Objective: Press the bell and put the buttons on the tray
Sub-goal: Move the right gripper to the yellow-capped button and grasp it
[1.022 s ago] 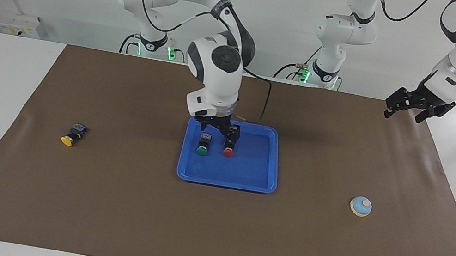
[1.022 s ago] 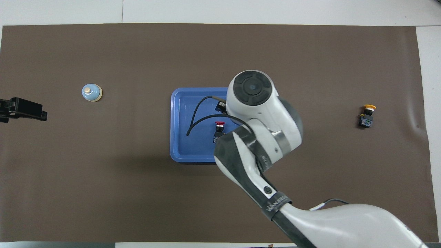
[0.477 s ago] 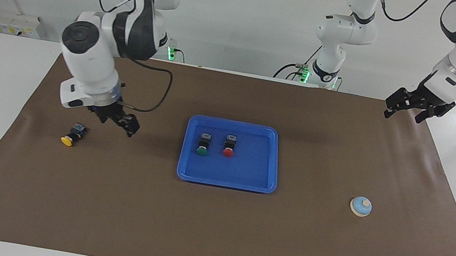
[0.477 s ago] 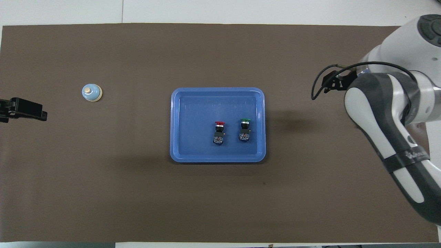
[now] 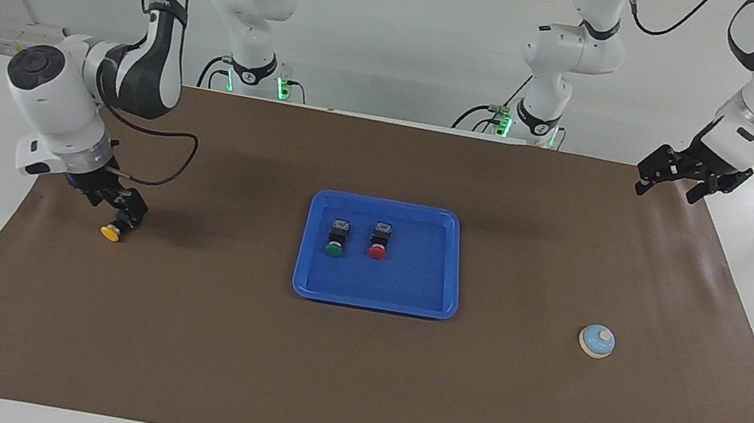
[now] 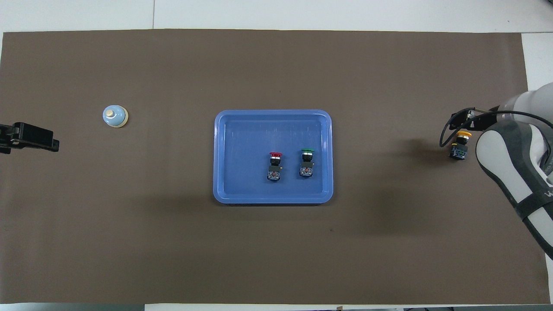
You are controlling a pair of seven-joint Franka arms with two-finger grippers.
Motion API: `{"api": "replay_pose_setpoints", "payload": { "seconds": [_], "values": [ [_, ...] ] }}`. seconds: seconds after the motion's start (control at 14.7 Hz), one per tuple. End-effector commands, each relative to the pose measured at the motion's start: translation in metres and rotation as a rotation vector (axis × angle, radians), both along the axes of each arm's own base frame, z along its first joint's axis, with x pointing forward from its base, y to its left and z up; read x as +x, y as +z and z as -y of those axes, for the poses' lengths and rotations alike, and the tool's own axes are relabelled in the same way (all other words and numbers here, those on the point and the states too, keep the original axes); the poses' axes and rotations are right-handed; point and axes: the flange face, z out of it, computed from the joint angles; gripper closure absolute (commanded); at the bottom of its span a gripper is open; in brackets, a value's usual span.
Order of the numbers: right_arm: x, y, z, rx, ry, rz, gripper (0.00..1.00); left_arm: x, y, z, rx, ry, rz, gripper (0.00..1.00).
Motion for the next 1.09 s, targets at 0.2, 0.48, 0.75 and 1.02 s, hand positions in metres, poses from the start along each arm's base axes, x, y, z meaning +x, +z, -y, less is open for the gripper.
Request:
{"api": "replay_pose_setpoints", "payload": {
  "seconds": [0.2, 0.48, 0.75, 1.02],
  "values": [
    [-0.029, -0.043, -0.001, -0.016, 0.023, 0.065, 0.00, -0.001, 0.005, -0.002, -0.014, -0.007, 0.016, 0.00],
    [-0.036, -0.057, 0.009, -0.014, 0.030, 0.046, 0.00, -0.001, 0.005, -0.002, -0.014, -0.007, 0.016, 0.00],
    [-0.037, -0.070, 0.019, -0.014, 0.056, 0.041, 0.98, -0.002, 0.005, -0.002, -0.014, -0.007, 0.015, 0.00],
    [-0.036, -0.067, 0.014, -0.012, 0.086, 0.025, 1.00, -0.001, 0.005, -0.002, -0.014, -0.007, 0.016, 0.00]
  ]
}}
